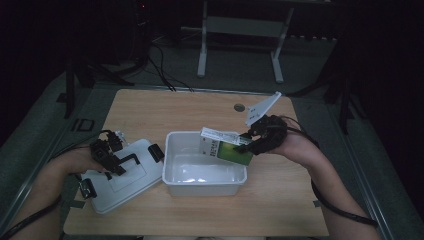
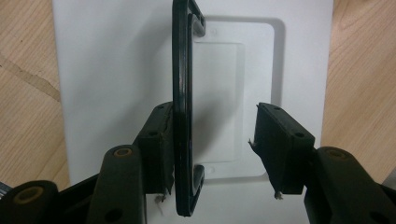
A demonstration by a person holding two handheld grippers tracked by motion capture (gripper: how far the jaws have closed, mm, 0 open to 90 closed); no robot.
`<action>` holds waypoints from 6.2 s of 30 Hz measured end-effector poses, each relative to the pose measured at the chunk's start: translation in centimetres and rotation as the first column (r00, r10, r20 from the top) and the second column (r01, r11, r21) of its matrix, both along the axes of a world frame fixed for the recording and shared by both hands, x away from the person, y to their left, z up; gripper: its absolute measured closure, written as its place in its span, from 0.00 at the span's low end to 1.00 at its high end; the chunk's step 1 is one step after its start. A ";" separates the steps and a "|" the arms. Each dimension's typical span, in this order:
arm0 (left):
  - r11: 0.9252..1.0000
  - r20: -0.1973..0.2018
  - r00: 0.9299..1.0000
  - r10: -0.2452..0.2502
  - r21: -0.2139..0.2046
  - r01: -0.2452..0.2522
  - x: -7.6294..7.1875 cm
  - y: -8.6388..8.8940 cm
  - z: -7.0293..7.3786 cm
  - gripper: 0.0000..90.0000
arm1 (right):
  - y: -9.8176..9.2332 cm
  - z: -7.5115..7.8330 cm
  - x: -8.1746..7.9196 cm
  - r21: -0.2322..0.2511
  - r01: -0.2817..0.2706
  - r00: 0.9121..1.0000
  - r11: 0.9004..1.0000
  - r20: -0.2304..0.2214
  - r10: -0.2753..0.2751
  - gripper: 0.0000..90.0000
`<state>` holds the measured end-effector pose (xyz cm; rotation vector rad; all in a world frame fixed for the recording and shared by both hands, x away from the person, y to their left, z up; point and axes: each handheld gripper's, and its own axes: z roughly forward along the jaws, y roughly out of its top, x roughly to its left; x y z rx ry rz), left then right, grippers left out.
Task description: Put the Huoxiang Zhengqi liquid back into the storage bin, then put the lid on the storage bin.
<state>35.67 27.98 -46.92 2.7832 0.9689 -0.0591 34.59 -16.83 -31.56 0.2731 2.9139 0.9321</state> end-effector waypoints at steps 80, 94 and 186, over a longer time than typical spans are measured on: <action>1.000 -0.040 0.999 -0.008 0.003 0.008 0.0 -0.2 -0.9 0.59 | 1.6 -7.4 3.0 -0.026 0.002 0.998 1.000 -0.061 -0.004 0.31; 1.000 -0.054 0.998 -0.026 0.011 0.027 0.0 -0.3 -1.1 0.69 | -4.2 -6.2 3.8 0.021 0.161 0.987 0.987 -0.022 -0.161 0.21; 0.985 0.182 0.968 -0.172 0.054 0.165 -2.8 -3.7 16.9 0.93 | -12.3 -18.1 3.8 -0.070 0.344 0.934 0.936 -0.074 -0.349 0.19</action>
